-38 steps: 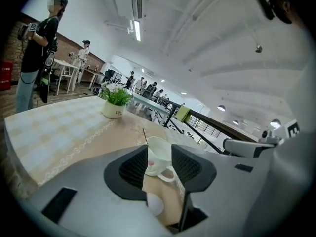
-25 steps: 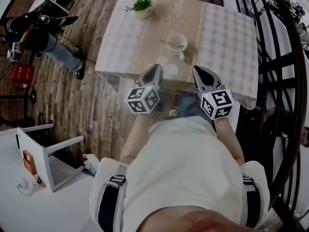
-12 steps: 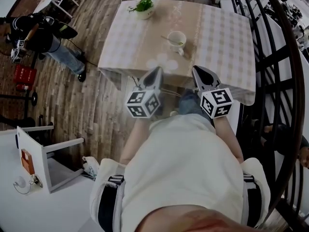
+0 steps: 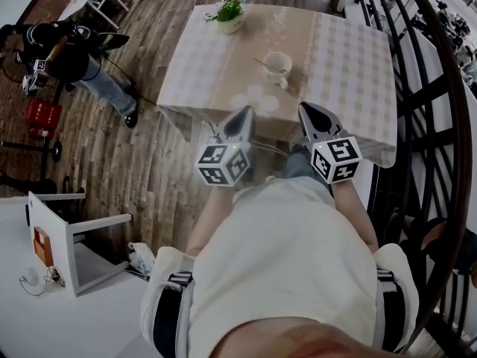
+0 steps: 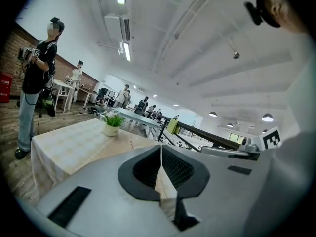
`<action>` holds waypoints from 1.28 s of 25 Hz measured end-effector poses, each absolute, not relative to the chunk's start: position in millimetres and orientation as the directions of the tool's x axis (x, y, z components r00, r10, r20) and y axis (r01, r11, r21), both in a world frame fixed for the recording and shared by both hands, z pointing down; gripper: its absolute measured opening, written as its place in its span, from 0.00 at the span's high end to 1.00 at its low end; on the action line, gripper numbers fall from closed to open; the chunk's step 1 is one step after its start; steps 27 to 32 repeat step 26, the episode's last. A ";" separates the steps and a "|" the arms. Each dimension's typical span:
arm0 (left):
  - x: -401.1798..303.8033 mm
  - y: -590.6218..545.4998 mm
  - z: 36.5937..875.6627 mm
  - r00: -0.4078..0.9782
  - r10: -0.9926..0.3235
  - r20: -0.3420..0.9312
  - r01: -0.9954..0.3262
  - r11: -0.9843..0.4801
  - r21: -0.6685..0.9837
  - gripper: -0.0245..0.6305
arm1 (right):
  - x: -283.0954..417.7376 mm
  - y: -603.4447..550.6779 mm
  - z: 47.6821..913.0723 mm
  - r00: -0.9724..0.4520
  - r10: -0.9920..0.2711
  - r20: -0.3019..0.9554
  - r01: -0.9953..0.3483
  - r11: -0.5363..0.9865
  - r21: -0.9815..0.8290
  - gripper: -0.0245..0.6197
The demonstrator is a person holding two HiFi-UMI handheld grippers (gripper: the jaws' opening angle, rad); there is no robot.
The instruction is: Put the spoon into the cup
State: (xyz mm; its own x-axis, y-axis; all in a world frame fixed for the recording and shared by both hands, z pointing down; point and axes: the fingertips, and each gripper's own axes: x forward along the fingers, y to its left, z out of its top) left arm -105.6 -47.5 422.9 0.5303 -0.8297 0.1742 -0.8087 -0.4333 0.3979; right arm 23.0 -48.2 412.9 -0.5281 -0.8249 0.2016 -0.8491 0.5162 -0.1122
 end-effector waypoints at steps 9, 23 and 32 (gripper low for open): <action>-103.8 -57.2 424.5 0.527 -0.831 0.175 -0.807 -0.425 0.410 0.95 | 24.2 -56.1 405.6 -0.518 -0.832 0.198 -0.854 0.516 -0.067 0.96; -106.0 -61.9 421.4 0.533 -0.828 0.175 -0.804 -0.432 0.409 0.95 | 19.7 -61.5 406.0 -0.514 -0.834 0.201 -0.857 0.511 -0.070 0.96; -107.1 -61.7 420.5 0.533 -0.828 0.173 -0.804 -0.432 0.409 0.95 | 17.8 -61.0 404.5 -0.514 -0.836 0.195 -0.857 0.510 -0.070 0.96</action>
